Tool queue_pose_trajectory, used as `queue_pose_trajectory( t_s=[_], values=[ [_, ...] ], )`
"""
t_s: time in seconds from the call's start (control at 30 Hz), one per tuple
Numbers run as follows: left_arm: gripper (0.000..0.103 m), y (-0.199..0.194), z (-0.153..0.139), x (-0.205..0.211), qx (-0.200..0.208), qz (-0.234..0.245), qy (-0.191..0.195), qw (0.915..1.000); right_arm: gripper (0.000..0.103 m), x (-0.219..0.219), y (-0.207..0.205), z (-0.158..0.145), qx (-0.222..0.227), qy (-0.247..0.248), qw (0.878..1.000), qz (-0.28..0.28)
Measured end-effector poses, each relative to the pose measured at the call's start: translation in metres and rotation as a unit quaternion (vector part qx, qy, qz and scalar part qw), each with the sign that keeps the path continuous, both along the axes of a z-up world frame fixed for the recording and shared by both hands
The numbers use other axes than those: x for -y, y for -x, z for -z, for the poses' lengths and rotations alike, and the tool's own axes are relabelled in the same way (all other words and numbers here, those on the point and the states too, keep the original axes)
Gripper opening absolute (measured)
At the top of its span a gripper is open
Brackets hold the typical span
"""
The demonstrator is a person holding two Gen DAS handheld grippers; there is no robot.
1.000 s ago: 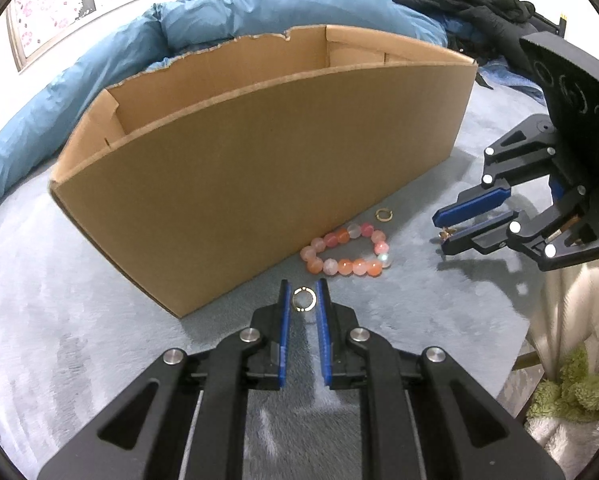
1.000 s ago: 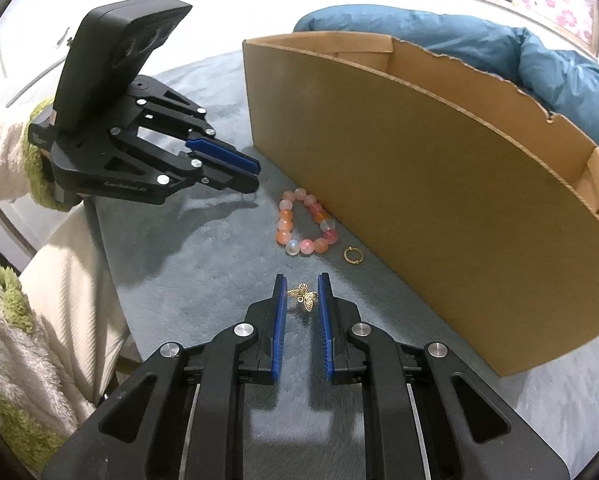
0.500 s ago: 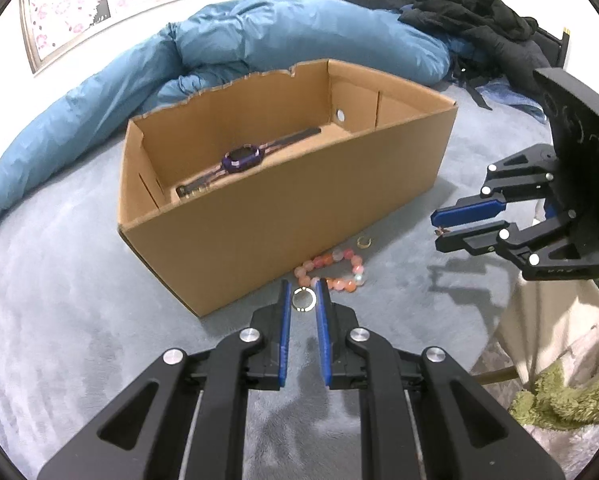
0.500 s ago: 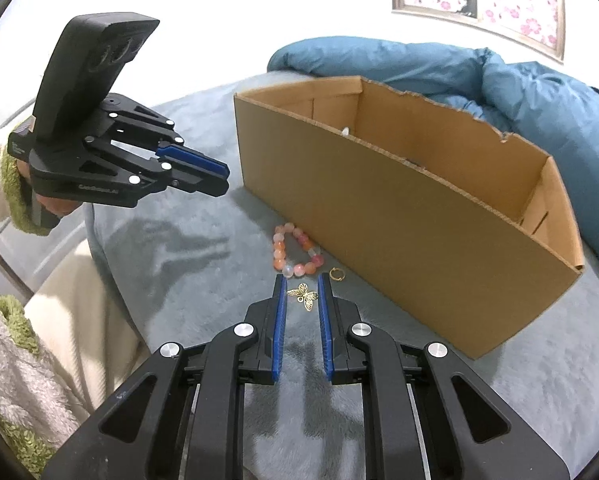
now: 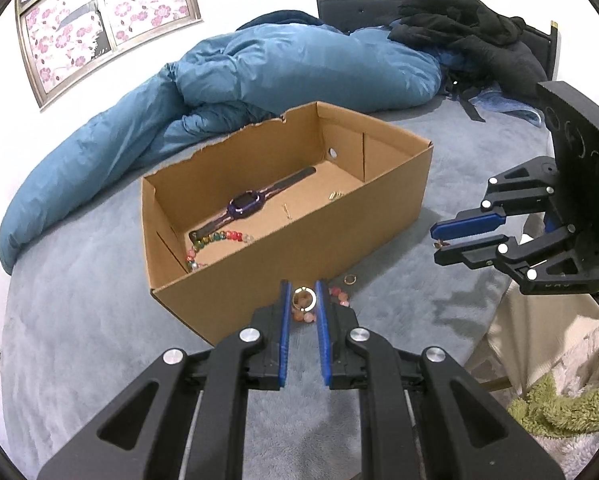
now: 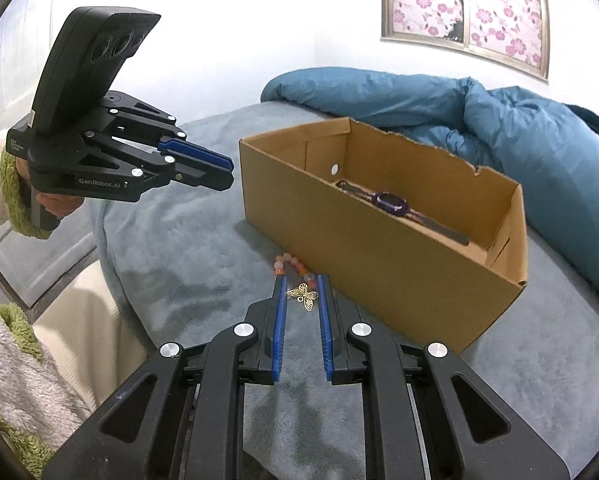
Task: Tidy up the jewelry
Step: 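Lift both held pieces and carry them over the cardboard box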
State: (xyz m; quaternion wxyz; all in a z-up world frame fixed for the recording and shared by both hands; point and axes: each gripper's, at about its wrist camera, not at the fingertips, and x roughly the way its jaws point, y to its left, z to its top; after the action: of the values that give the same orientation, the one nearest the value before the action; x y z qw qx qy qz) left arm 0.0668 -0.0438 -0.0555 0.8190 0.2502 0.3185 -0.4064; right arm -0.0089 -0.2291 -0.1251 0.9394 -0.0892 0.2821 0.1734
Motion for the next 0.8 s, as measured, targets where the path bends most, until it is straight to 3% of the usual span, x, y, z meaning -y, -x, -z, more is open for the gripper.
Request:
queue_pose_trajectory(
  t_s=[0.4,0.8],
  values=[
    [0.011,-0.001,-0.028,-0.002,0.02,-0.005,0.025,0.9995,0.013,0.0,0.008,-0.025,0.034,0.009,0.999,0.0],
    [0.011,-0.019,-0.063,0.016,0.062,0.003,0.058,0.9964,0.013,0.013,-0.008,-0.071,0.092,0.004,0.996,0.014]
  ],
)
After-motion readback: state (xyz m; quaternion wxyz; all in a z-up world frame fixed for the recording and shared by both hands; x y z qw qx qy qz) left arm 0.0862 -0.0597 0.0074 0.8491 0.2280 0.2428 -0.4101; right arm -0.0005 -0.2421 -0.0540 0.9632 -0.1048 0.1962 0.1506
